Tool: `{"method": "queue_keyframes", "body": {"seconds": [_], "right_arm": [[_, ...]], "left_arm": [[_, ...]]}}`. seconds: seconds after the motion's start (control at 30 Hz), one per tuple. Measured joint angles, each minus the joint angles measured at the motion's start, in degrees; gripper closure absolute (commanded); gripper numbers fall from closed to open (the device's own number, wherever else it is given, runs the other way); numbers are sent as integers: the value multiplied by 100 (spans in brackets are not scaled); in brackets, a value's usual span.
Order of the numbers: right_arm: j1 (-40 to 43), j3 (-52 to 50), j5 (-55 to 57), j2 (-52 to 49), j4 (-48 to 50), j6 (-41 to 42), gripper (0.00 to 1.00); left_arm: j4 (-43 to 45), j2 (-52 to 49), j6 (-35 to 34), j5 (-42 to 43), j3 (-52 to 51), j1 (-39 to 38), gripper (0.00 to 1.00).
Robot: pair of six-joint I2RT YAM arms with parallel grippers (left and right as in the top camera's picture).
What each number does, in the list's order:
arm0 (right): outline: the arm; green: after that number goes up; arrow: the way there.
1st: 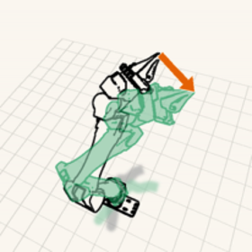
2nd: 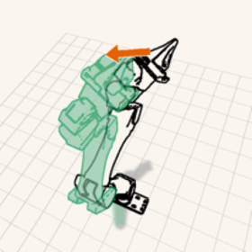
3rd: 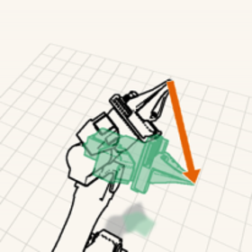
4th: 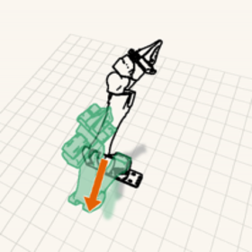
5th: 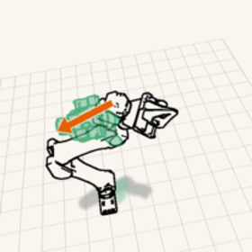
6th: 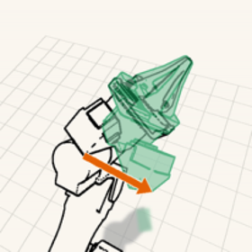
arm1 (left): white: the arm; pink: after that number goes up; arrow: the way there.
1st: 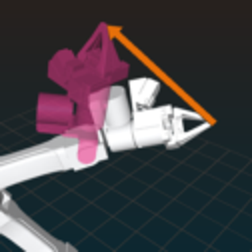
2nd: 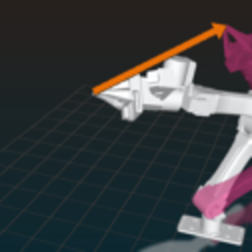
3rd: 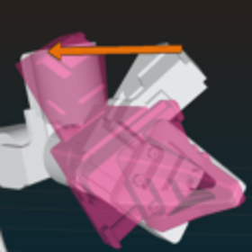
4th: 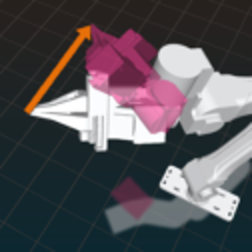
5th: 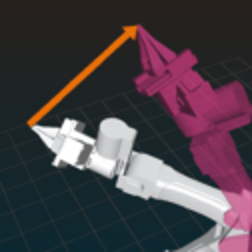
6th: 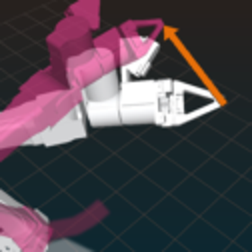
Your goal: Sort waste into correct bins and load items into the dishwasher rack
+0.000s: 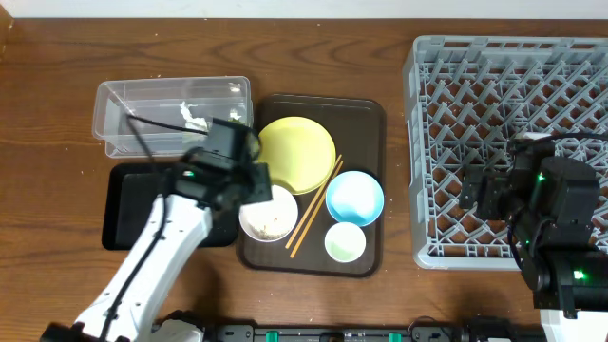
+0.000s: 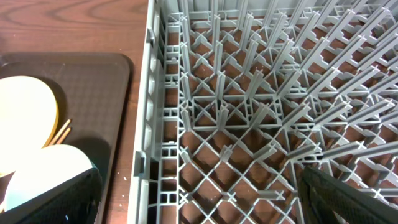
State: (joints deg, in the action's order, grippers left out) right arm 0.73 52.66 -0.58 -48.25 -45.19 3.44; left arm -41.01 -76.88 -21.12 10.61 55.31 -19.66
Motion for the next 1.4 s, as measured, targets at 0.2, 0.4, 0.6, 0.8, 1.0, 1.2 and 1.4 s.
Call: {"method": "queue_keyframes", "body": {"seconds": [0.2, 0.4, 0.6, 0.8, 1.0, 1.2, 1.4], "right_arm": [[0, 0, 0, 0, 0, -2, 1], [0, 0, 0, 0, 0, -2, 1], [0, 0, 0, 0, -4, -2, 1], [0, 0, 0, 0, -24, -2, 1], [0, 0, 0, 0, -46, -2, 1], [0, 0, 0, 0, -46, -2, 1], [0, 0, 0, 0, -50, -2, 1]], "left_arm": [[129, -490, 9, 2, 0, -597, 57], [385, -1123, -181, 0, 0, -1016, 58], [627, -1552, -350, 2, 0, -1329, 59], [651, -1733, -417, -70, 0, -1384, 67], [649, -1788, -435, -254, 0, -1384, 72], [636, -1788, -437, -334, -17, -1434, 72], [645, -1788, -439, -463, -70, -1589, 76]]}}
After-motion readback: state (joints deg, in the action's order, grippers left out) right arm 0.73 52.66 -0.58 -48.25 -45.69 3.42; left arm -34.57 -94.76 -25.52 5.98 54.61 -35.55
